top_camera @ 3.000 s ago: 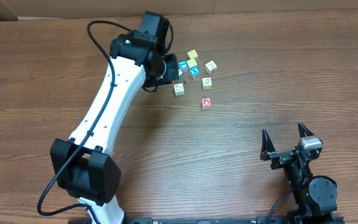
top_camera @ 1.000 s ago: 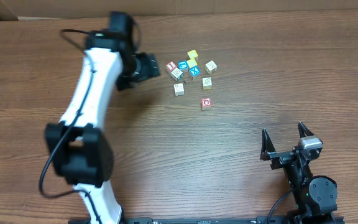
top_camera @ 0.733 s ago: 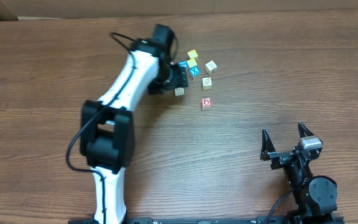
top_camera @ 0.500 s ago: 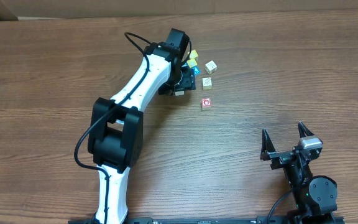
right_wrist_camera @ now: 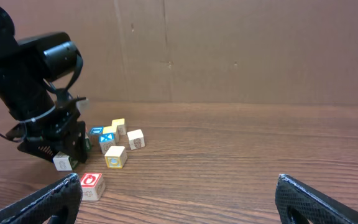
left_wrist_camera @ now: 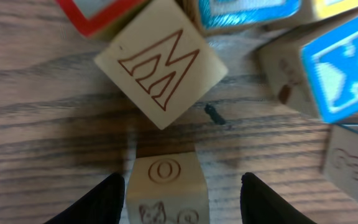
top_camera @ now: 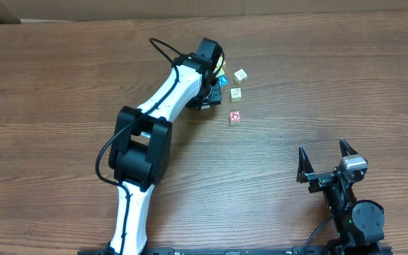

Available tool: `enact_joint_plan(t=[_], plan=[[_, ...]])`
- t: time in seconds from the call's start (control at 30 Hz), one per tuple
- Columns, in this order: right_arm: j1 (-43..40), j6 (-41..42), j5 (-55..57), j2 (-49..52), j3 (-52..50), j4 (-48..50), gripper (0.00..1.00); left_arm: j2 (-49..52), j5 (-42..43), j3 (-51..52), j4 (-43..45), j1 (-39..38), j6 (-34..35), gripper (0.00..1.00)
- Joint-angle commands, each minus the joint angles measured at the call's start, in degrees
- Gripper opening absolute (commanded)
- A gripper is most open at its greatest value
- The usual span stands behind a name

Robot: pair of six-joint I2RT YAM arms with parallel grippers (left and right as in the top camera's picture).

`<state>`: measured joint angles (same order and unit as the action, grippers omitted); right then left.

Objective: Flip 3 blocks
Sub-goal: 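Lower the left gripper and grasp the cream block with cat picture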

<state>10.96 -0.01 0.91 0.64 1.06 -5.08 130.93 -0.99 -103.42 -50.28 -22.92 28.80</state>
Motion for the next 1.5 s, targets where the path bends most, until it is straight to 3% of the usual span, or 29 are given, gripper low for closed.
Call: enact_joint_plan(t=[0.0, 0.17, 0.37, 0.73, 0.93, 1.07, 1.47], plan=[[-0.11, -0.24, 0.7, -0.42, -0.61, 0.42, 1.0, 0.76, -1.14, 0.13, 0.2, -0.04, 0.57, 0.53], [-0.11, -0.24, 0.7, -0.42, -0.61, 0.42, 1.0, 0.72, -1.16, 0.07, 0.31, 0.07, 0.22, 0.48], [-0.11, -0.24, 0.7, -0.42, -0.61, 0.42, 1.0, 0.0, -2.21, -0.5, 0.92, 0.13, -1.79, 0.5], [-0.11, -0.24, 0.7, -0.42, -0.61, 0.42, 1.0, -1.2, -2.21, -0.74, -0.57, 0.13, -1.77, 0.31], [-0.11, -0.24, 0.68, -0.42, -0.61, 0.42, 1.0, -1.22, -2.19, -1.16, -0.87, 0.13, -1.79, 0.32], [-0.11, -0.24, 0.7, -0.42, -0.61, 0.42, 1.0, -1.22, -2.19, -2.16, -1.51, 0.13, -1.92, 0.41], [-0.11, -0.24, 0.68, -0.42, -0.61, 0.42, 1.0, -1.22, -2.21, -3.65, -3.02, 0.17, -4.2, 0.32]])
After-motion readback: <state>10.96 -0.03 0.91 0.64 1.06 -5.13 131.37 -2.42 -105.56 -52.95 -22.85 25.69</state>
